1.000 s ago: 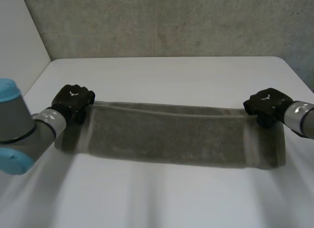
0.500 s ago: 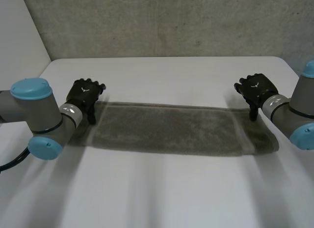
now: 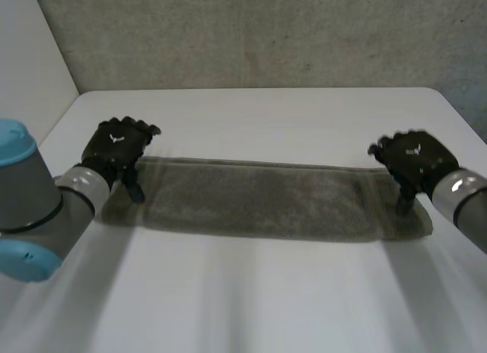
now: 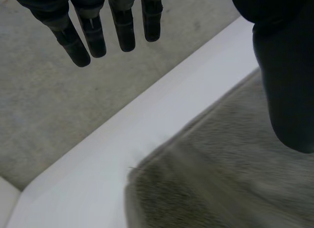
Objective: Fold the towel.
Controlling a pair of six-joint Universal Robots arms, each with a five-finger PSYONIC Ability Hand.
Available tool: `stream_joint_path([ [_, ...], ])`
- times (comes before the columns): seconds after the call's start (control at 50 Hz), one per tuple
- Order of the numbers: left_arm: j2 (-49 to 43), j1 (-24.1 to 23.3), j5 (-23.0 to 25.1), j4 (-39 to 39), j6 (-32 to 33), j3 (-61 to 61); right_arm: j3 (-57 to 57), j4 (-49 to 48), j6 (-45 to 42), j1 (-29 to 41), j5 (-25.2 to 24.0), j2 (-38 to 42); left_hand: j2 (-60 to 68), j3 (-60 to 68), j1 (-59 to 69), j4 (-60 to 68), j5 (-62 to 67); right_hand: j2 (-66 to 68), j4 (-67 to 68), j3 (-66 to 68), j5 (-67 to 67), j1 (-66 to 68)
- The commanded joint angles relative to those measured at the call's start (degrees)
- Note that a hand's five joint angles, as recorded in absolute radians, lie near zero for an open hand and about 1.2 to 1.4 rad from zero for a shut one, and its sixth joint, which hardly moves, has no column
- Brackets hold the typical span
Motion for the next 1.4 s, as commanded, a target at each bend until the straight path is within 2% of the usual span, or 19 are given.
stream_joint_path([
  [0.02, 4.7, -0.3, 2.1, 3.1, -1.0, -7.5, 6.3, 0.7, -0.6, -3.9, -2.9, 0.8, -4.0, -3.4, -4.6, -4.2, -12.2, 2.2, 2.0, 2.2, 3.3, 3.5],
  [0.24, 4.6, -0.3, 2.1, 3.5, -3.0, -8.0, 4.9, -3.2, -1.0, -7.1, -4.5, 8.8, -3.8, -3.3, -4.4, -4.0, -12.1, 14.9, 14.7, 15.0, 16.0, 16.2],
  [0.28, 4.6, -0.3, 2.1, 3.5, -3.0, -8.0, 4.5, -3.6, -1.0, -7.3, -4.4, 9.1, -3.8, -3.3, -4.4, -4.0, -12.1, 22.7, 22.5, 22.7, 23.8, 24.0],
  [0.32, 4.6, -0.3, 2.1, 3.5, -3.1, -8.0, 3.6, -4.3, -1.0, -8.2, -4.4, 9.9, -3.8, -3.3, -4.4, -4.0, -12.1, 55.0, 54.8, 55.0, 56.1, 56.3],
  [0.36, 4.6, -0.3, 2.2, 3.5, -3.1, -8.0, 3.2, -4.5, -1.0, -8.8, -4.3, 10.5, -3.8, -3.3, -4.4, -4.0, -12.1, 63.0, 62.8, 63.0, 64.1, 64.3],
  [0.6, 5.2, 0.0, 2.0, 3.5, -3.1, -8.0, 1.4, -3.6, -3.9, -13.7, -0.9, 8.4, -4.0, -3.4, -4.6, -4.2, -12.2, 65.5, 65.3, 65.5, 66.6, 66.8],
  [0.78, 8.6, 0.3, 1.7, 3.4, -3.2, -8.1, -2.4, -0.8, -23.2, -25.3, 0.9, 2.2, -4.3, -3.8, -4.9, -4.5, -12.6, 65.5, 65.3, 65.5, 66.6, 66.8],
  [0.82, 9.0, 0.3, 1.7, 3.5, -3.2, -8.1, -4.0, -0.2, -22.9, -23.7, 1.7, 1.9, -4.3, -3.8, -4.9, -4.5, -12.6, 65.5, 65.3, 65.5, 66.6, 66.8],
  [0.86, 9.2, 0.3, 1.6, 3.5, -3.3, -7.9, -8.4, 0.5, -20.2, -14.3, 3.0, 1.5, -4.5, -3.9, -5.1, -4.7, -12.7, 65.5, 65.3, 65.5, 66.6, 66.8],
  [1.04, 9.4, -0.8, 1.3, 3.5, -6.6, -5.0, -17.2, -1.8, -10.0, 8.4, 3.7, 2.8, -4.5, -3.9, -5.1, -4.7, -12.7, 65.5, 65.3, 65.5, 66.6, 66.8],
  [1.06, 9.4, -0.8, 1.3, 3.5, -6.6, -5.0, -17.8, -3.9, -8.9, 14.0, 3.7, 4.6, -4.5, -3.9, -5.1, -4.7, -12.7, 65.5, 65.3, 65.5, 66.6, 66.8],
  [1.08, 9.4, -1.1, 1.3, 3.5, -7.3, -4.7, -17.8, -3.9, -8.9, 14.0, 3.7, 4.6, -4.5, -3.9, -5.1, -4.7, -12.7, 65.5, 65.3, 65.5, 66.6, 66.8],
  [1.12, 9.4, -1.6, 1.3, 3.5, -7.8, -4.4, -18.1, -8.6, -8.7, 25.3, 4.0, 9.8, -4.5, -3.9, -5.1, -4.7, -12.7, 65.5, 65.3, 65.5, 66.6, 66.8],
  [1.18, 9.3, -2.2, 1.2, 3.5, -8.0, -4.2, -17.7, -10.9, -9.1, 32.8, 4.0, 14.4, -4.3, -3.8, -4.9, -4.5, -12.6, 65.5, 65.3, 65.5, 66.6, 66.8],
  [1.32, 8.4, -3.1, 0.5, 3.5, -8.0, -4.2, -17.5, -10.0, -9.8, 35.6, 3.7, 22.0, -4.5, -3.9, -5.1, -4.7, -12.7, 65.5, 65.3, 65.5, 66.6, 66.8],
  [1.34, 8.1, -3.3, 0.5, 3.5, -7.8, -4.1, -17.5, -9.5, -10.0, 35.7, 3.7, 22.3, -4.5, -3.9, -5.1, -4.7, -12.7, 52.3, 52.1, 52.3, 53.3, 53.5],
  [1.36, 7.6, -3.6, 0.5, 3.5, -7.8, -3.9, -17.5, -9.5, -10.0, 35.7, 3.7, 22.3, -4.3, -3.8, -4.9, -4.5, -12.6, 52.1, 51.9, 52.2, 53.2, 53.4],
  [1.38, 7.6, -3.6, 0.5, 3.5, -7.8, -3.9, -17.3, -8.9, -9.9, 35.2, 3.9, 22.0, -4.3, -3.8, -4.9, -4.5, -12.6, 17.2, 17.0, 17.2, 18.2, 18.4],
  [1.4, 7.0, -3.9, 0.5, 3.5, -7.8, -3.4, -17.3, -8.9, -9.9, 35.2, 3.9, 22.0, -4.3, -3.8, -4.9, -4.5, -12.6, 16.8, 16.6, 16.8, 17.9, 18.1],
])
